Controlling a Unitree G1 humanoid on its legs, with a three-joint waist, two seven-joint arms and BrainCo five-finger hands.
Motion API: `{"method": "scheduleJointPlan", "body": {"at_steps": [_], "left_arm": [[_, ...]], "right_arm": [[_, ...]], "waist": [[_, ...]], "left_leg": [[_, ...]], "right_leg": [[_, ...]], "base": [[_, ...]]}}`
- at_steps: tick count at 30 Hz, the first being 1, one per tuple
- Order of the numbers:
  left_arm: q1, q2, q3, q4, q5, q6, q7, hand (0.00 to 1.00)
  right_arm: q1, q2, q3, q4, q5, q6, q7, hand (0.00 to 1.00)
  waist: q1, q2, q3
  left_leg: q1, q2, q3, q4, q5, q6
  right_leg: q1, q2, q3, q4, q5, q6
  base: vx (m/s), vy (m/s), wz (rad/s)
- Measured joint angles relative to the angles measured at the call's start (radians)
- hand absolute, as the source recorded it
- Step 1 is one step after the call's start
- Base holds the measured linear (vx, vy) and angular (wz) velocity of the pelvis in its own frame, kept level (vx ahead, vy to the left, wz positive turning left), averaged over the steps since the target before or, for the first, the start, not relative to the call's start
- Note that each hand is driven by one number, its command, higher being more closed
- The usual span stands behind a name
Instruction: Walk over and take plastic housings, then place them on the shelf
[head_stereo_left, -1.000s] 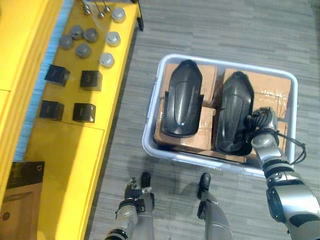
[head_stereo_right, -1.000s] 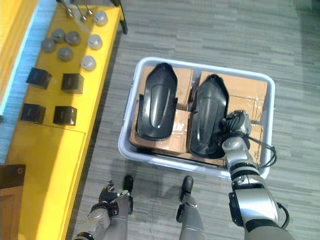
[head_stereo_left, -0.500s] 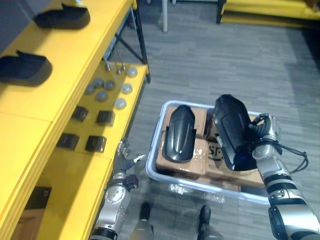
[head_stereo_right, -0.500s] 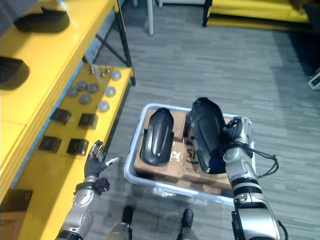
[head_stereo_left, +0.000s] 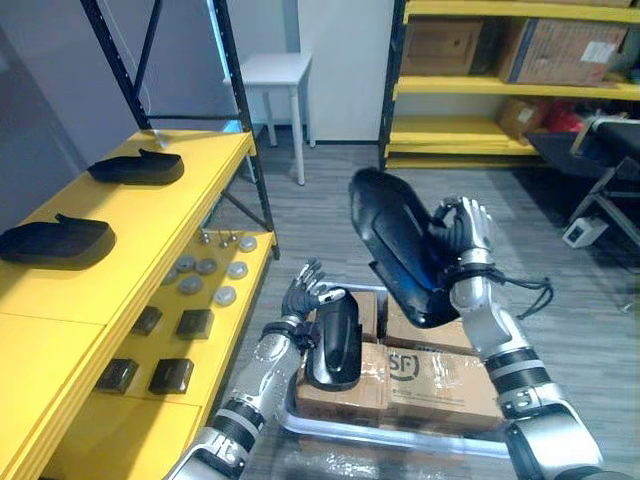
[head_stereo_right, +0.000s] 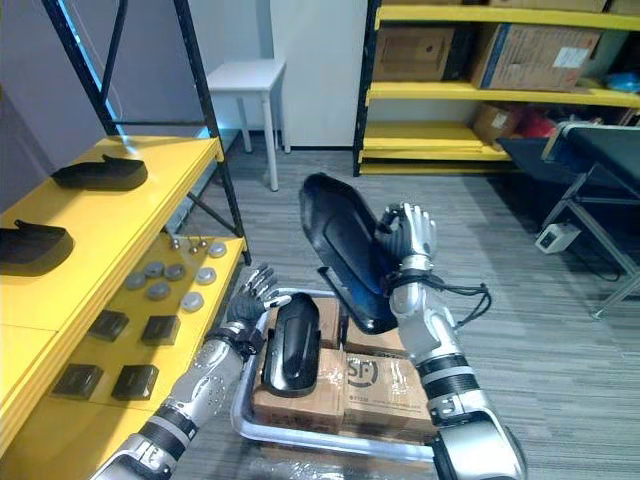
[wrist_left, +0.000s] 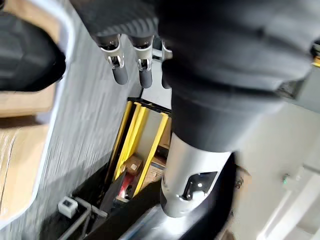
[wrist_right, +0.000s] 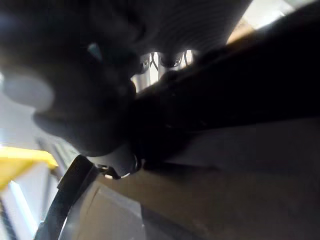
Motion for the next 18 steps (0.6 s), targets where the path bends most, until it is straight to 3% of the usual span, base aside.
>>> {"method": "scheduleJointPlan", "body": {"at_steps": [9,13,14,18], "left_arm": [[-0.049,-0.024,-0.058,0.059,-0.092,0.009,0.001,0.0],[-0.061,-0.036,-0.061,0.059,-0.185,0.002,0.014,0.0],[-0.061,-0.039,-0.052,0.057,-0.222,-0.002,0.022,1.0],[-0.051,-0.046,-0.019,0.025,-0.343,-0.049,0.032,1.0]], "right_arm": [[0.103,0.124,0.105,-0.061,-0.004,-0.01,-0.019,1.0],[0.142,0.151,0.138,-0.064,-0.002,-0.013,-0.044,1.0],[0.164,0.15,0.139,-0.079,0.002,-0.014,-0.048,1.0],[0.239,0.145,0.141,-0.1,0.036,-0.021,-0.084,1.0]], "waist": [[0.012,-0.018,-0.044],[0.015,-0.018,-0.044],[0.016,-0.019,-0.046],[0.014,-0.02,-0.058]], "left_leg": [[0.031,0.0,0.013,-0.017,0.005,0.0],[0.039,-0.001,0.013,-0.02,0.005,-0.001],[0.042,-0.001,0.013,-0.023,0.005,-0.001],[0.048,-0.001,0.015,-0.031,0.005,-0.001]], "right_leg": [[0.023,0.001,0.018,-0.018,0.009,0.003],[0.032,0.001,0.015,-0.024,0.01,0.003],[0.034,0.001,0.016,-0.025,0.01,0.003],[0.037,0.001,0.017,-0.031,0.01,0.003]], "base": [[-0.02,0.014,-0.04],[0.0,0.009,0.02],[0.0,0.0,0.0],[0.0,0.0,0.0]]}}
